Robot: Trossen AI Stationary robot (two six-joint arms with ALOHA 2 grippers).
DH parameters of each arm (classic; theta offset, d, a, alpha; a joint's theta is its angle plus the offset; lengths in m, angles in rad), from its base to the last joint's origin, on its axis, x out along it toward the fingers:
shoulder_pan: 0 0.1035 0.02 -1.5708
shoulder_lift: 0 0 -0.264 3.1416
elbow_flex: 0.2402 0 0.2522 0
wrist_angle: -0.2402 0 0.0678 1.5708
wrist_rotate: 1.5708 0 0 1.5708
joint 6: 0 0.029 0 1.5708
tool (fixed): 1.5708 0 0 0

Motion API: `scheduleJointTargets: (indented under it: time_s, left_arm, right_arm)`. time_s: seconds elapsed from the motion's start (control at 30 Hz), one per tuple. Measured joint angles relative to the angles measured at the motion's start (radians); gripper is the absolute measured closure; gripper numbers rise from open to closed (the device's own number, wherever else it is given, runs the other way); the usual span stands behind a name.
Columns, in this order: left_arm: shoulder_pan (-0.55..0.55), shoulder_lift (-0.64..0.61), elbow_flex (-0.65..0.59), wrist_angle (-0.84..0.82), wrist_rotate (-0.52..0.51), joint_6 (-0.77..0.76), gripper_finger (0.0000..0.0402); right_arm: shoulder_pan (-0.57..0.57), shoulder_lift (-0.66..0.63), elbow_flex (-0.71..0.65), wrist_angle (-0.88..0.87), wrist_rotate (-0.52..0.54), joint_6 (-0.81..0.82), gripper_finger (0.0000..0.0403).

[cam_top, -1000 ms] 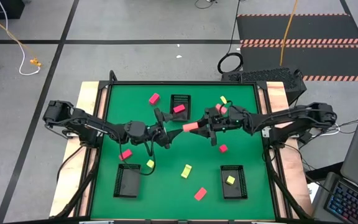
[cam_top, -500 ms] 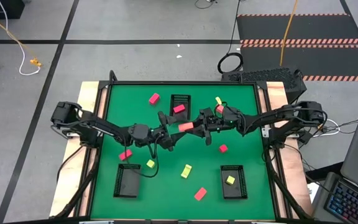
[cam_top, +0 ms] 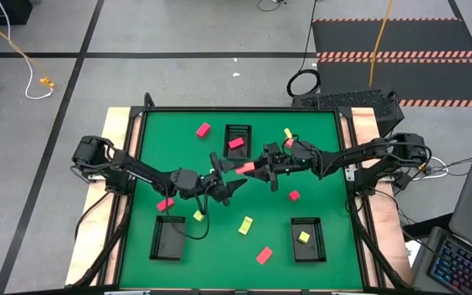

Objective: Sort & place blocks by color
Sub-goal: Put the orange block into the bottom left black bin

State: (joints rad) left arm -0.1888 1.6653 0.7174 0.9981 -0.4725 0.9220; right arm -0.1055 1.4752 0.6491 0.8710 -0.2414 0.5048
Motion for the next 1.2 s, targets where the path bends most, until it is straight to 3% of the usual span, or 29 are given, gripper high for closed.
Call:
scheduleJointTargets:
  time_s: [0.3, 0.63, 0.87, 0.97, 1.2]
  left_arm:
    - [-0.004, -0.001, 0.0, -0.004, -0.017, -0.023, 0.0278]
    - [-0.003, -0.002, 0.003, -0.024, -0.055, 0.012, 0.0279]
    - [0.0, 0.0, 0.0, -0.039, -0.075, 0.015, 0.0193]
    - [0.001, 0.0, 0.0, -0.035, -0.075, 0.016, 0.0175]
    - [0.001, 0.0, 0.0, -0.017, -0.081, 0.018, 0.0193]
  right_arm:
    - [0.005, 0.0, -0.001, -0.018, -0.015, 0.019, 0.0288]
    - [0.006, 0.001, -0.001, -0.012, -0.017, 0.023, 0.0288]
    - [0.011, -0.001, 0.0, 0.006, -0.036, 0.031, 0.0288]
    - [0.017, -0.001, 0.0, 0.01, -0.036, 0.032, 0.0288]
    - [0.018, -0.001, 0.0, 0.003, -0.03, 0.031, 0.0288]
